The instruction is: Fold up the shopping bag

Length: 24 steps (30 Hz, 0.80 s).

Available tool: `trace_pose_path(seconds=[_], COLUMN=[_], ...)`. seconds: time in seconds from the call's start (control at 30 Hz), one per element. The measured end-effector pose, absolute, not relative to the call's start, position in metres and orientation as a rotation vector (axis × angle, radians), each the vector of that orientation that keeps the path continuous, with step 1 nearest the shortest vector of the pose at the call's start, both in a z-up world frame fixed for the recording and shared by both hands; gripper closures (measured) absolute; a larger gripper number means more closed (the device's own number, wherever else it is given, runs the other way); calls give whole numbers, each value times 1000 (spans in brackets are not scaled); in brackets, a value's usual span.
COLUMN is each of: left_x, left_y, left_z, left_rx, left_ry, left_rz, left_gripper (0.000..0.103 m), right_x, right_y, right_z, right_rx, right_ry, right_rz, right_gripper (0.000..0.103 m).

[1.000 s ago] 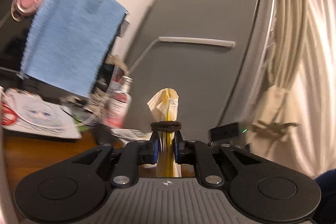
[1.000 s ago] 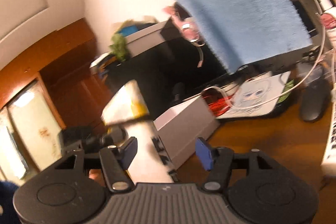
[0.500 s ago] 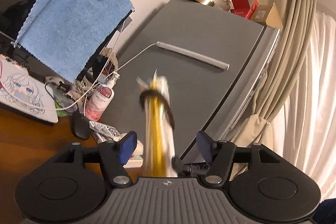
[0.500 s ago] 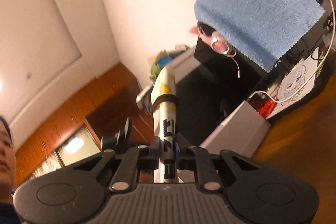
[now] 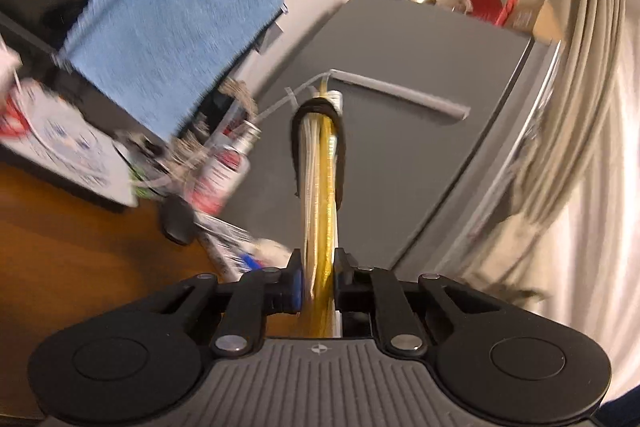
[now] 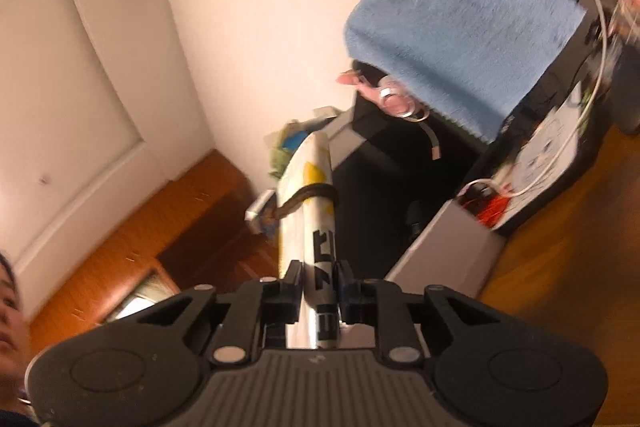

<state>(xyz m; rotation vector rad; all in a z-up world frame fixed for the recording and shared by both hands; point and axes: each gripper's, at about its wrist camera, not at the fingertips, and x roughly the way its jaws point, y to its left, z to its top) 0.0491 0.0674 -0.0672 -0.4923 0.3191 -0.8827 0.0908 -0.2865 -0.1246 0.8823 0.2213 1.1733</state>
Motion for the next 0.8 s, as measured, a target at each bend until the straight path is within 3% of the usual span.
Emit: trace_pose_path(seconds=[0.1,0.23,0.3,0.33,0.53,0.8], left_x=[38,30,27,26,18,16], left_y=[57,44,38,35,20,5], left_z=[-62,-63,-65,-66,-75,-83], left_rx=[-330,-183,-131,-107,18,94], left_ry=[310,294,286,279,259,263], left_rz=[-735,-627,-600,-585,-527,-507], left_gripper=[90,90,90,90,90,90], right_x=[76,48,31,24,-2,-4], right_y=[-290,-285,-272,-264,-228,-192], right_z=[-105,-69,-51,-45,-21,-22], right_rx=[711,446,314,253,15,-187], right_ry=[167,66,10,-9,-80,-69], right_rz=[1003,832,808,795,766,718], right_gripper=[75,75,92,95,94,83])
